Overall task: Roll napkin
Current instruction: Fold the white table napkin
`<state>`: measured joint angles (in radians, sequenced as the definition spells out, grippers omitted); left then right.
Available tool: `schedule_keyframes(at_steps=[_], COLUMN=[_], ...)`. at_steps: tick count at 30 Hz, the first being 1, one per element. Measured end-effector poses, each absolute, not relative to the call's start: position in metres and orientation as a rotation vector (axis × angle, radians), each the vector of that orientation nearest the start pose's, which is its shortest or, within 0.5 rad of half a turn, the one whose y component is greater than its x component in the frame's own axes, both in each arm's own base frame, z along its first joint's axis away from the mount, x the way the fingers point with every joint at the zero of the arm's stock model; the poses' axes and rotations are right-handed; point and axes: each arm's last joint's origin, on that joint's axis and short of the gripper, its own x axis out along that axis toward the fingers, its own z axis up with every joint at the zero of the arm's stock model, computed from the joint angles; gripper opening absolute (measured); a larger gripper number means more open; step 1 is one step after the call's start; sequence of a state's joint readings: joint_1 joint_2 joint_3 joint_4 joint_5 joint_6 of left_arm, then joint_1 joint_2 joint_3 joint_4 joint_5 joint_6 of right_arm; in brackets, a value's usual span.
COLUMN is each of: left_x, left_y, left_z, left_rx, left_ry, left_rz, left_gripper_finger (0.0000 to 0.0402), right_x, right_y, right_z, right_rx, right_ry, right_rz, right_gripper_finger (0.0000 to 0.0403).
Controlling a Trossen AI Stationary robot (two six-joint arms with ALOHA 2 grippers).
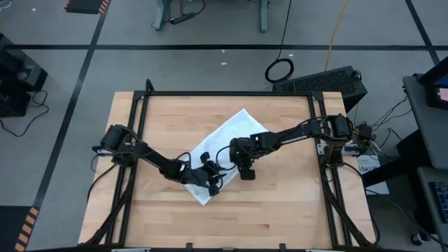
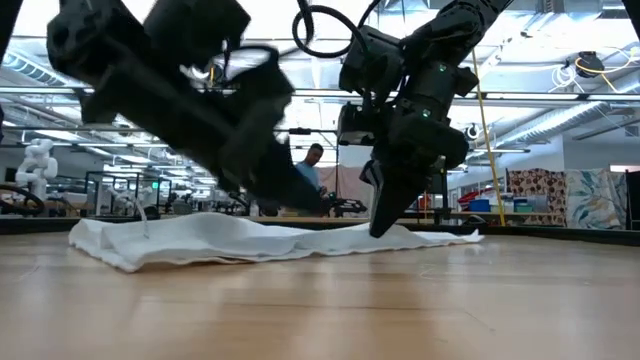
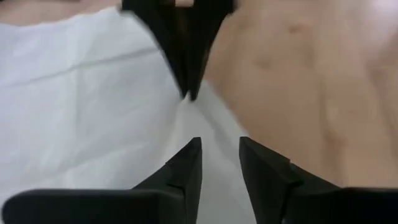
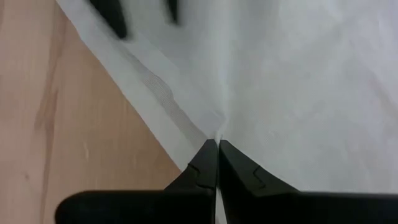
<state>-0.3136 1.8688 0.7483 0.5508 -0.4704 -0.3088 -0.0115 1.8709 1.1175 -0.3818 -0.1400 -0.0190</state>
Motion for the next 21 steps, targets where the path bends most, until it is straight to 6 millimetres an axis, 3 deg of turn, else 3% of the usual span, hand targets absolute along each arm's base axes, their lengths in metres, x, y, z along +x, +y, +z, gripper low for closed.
schedule_keyframes(at_steps=[5,14,21], left_x=[0.308,0.257,0.240], left_y=[-0.096,-0.139,-0.163], left_z=[0.139,0.142,0.149], left_rx=[-0.068,0.044,0.111], left_ry=[0.564,0.818,0.790], left_rz=[0.215,-0.031,-0.111], left_gripper_finger=[0.0109,0.0110,0.0139], right_x=[0.357,0.355,0.355], right_y=[0.001,0.001,0.001], right_z=[0.144,0.143,0.143], right_rx=[0.087,0.060,0.059], right_ry=[1.140,1.163,1.164], right_rz=[0.174,0.196,0.196], right_gripper_finger=[0.0000,0.0000,0.0000])
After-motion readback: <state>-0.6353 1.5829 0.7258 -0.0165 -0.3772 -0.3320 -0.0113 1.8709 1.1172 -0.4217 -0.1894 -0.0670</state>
